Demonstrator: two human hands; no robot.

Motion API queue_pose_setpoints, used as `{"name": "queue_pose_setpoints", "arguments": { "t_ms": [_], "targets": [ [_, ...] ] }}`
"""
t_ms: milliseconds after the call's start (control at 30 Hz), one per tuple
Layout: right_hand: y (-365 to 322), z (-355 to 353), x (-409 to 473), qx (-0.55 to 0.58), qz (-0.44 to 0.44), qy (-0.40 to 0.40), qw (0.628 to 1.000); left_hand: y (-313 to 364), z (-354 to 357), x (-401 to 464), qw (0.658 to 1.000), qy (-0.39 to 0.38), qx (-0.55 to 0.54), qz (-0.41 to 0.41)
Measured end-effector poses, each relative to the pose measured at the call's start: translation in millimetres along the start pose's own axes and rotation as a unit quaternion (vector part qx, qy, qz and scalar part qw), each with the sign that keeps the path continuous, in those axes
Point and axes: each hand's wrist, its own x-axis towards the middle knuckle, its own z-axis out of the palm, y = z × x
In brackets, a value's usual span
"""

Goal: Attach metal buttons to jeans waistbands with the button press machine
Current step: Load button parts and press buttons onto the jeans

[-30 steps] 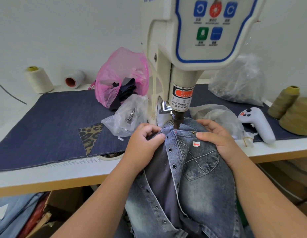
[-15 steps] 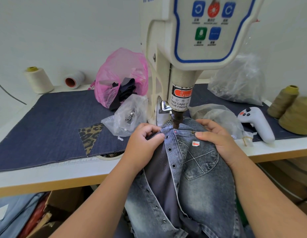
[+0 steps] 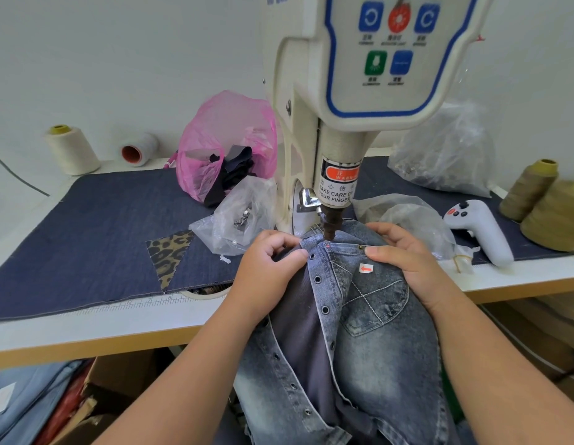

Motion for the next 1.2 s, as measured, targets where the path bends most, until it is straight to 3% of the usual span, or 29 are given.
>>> {"name": "queue_pose_setpoints", "arguments": {
  "t_ms": [1200],
  "targets": [
    [-2.1, 3.5, -1.2, -0.001, -0.002, 0.011, 1.000, 0.5, -0.2, -0.4, 1.000, 0.004, 0.001, 0.001]
  ]
}}
